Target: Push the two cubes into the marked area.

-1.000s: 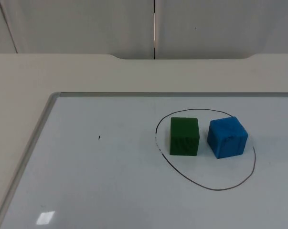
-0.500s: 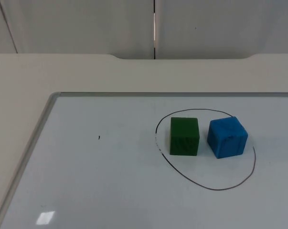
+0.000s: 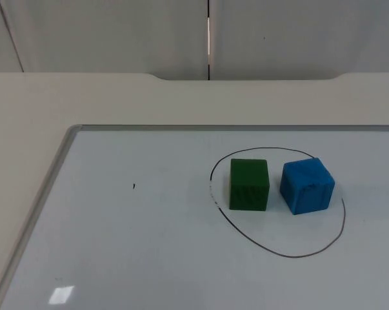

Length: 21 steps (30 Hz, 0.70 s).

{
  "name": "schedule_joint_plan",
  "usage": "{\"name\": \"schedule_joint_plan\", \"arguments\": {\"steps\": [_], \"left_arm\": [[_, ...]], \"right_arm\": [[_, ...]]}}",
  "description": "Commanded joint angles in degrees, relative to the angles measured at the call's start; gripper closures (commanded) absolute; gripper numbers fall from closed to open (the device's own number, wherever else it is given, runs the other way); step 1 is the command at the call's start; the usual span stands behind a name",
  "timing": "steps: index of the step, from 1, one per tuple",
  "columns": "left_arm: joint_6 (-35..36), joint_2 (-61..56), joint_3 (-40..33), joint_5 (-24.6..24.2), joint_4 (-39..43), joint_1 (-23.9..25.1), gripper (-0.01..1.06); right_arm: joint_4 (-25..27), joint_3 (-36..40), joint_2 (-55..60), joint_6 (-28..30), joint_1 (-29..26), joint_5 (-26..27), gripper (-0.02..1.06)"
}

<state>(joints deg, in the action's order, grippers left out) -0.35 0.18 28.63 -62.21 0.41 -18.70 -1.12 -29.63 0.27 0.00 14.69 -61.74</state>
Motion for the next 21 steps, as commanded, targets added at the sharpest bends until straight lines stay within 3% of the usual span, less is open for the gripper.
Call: {"name": "schedule_joint_plan", "arguments": {"steps": [1,21], "left_arm": [[0.01,-0.18,-0.23,0.68,0.44,0.09,0.00],[0.01,-0.18,-0.23,0.68,0.44,0.09,0.00]], "right_arm": [[-0.26,0.19,-0.27,0.55,-0.13,-0.04,-0.01],[0.18,0.19,-0.27,0.44,-1.50,-0.04,-0.01]]}}
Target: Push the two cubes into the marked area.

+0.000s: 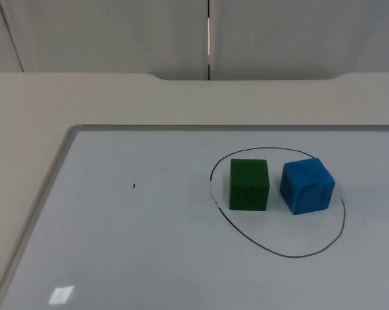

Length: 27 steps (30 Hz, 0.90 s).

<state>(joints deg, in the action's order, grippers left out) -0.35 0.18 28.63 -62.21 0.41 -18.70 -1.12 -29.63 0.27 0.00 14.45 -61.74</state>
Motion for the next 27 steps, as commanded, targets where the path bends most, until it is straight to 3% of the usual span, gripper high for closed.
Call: {"name": "schedule_joint_plan", "arguments": {"steps": [1,17,27], "left_arm": [[0.01,-0.18,-0.23,0.68,0.44,0.09,0.00],[0.01,-0.18,-0.23,0.68,0.44,0.09,0.00],[0.01,-0.18,-0.23,0.68,0.44,0.09,0.00]], "right_arm": [[0.18,0.19,-0.27,0.44,-1.25,-0.04,-0.01],[0.18,0.19,-0.27,0.44,-13.94,-0.04,-0.01],[0.18,0.19,-0.27,0.44,-15.25,-0.04,-0.01]]}}
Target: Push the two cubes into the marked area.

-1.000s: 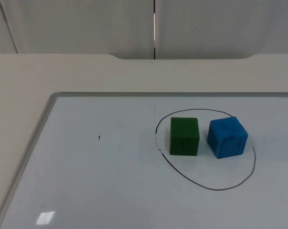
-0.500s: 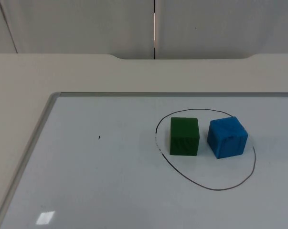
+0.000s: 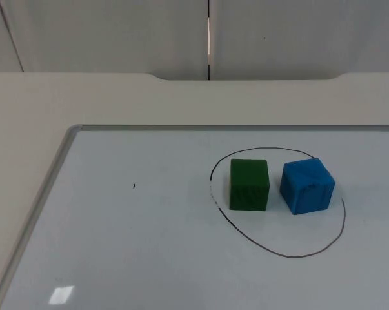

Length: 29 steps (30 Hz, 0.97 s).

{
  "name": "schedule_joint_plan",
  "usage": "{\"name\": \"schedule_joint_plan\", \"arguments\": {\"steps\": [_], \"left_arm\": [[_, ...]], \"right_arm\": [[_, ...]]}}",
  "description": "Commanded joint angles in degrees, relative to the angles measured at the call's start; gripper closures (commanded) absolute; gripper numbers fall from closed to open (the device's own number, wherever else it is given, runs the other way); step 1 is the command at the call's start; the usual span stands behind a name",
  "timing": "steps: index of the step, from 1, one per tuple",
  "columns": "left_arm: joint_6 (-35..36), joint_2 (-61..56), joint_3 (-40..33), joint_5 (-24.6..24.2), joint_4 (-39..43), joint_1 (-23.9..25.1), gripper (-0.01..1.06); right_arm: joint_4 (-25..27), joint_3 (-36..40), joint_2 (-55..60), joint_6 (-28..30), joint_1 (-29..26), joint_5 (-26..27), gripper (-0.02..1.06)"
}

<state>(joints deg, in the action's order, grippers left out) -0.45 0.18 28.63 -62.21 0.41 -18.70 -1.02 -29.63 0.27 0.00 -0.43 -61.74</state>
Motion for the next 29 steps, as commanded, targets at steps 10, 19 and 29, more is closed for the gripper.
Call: {"name": "schedule_joint_plan", "arguments": {"steps": [10,19,29], "left_arm": [[0.11,-0.18,-0.23,0.68,0.44,0.22,0.00],[0.11,-0.18,-0.23,0.68,0.53,9.24,0.00],[0.11,-0.18,-0.23,0.68,0.53,16.83,0.00]], "right_arm": [[0.08,0.19,-0.27,0.44,-0.37,-0.04,-0.01],[0.08,0.19,-0.27,0.44,-0.37,-0.04,-0.01],[0.08,0.19,-0.27,0.44,-0.37,-0.04,-0.01]]}}
